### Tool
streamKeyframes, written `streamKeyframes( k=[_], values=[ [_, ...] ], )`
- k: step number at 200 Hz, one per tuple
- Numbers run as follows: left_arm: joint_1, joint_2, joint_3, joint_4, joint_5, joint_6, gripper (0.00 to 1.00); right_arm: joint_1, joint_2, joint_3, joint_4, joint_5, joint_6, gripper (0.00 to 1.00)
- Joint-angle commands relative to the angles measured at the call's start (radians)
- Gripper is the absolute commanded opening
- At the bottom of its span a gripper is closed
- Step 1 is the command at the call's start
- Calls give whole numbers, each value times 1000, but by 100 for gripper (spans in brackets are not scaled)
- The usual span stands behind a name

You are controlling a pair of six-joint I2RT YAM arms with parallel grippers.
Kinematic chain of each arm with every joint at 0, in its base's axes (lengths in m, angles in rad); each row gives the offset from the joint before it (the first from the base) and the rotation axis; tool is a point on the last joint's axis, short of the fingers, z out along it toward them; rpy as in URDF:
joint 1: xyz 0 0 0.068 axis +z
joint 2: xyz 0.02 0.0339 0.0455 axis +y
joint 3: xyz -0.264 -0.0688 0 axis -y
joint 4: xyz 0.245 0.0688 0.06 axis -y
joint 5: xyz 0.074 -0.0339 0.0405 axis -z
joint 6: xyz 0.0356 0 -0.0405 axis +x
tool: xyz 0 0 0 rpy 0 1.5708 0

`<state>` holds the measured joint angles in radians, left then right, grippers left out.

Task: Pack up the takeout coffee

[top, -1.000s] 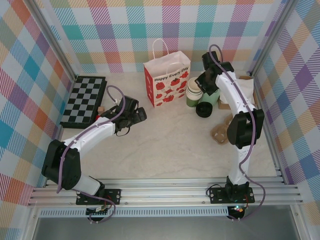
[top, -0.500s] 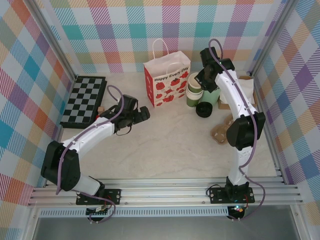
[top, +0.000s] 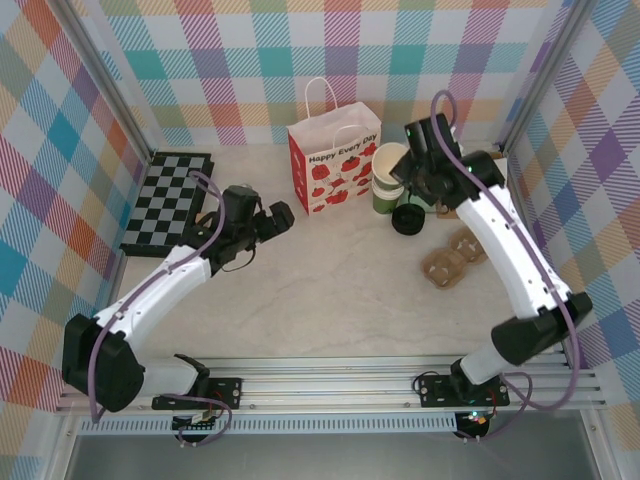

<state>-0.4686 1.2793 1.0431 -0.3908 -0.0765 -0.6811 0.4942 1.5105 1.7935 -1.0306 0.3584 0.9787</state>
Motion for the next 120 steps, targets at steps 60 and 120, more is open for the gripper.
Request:
streamKeyframes(
  k=[60,120],
  values=[
    [8,-178,-141,-25,-64,-104,100,241,22,-407,230,-214,-148,0],
    [10,-166,-121,-106,-94,-141,100,251,265,-241,157,-292,-215,0]
  ],
)
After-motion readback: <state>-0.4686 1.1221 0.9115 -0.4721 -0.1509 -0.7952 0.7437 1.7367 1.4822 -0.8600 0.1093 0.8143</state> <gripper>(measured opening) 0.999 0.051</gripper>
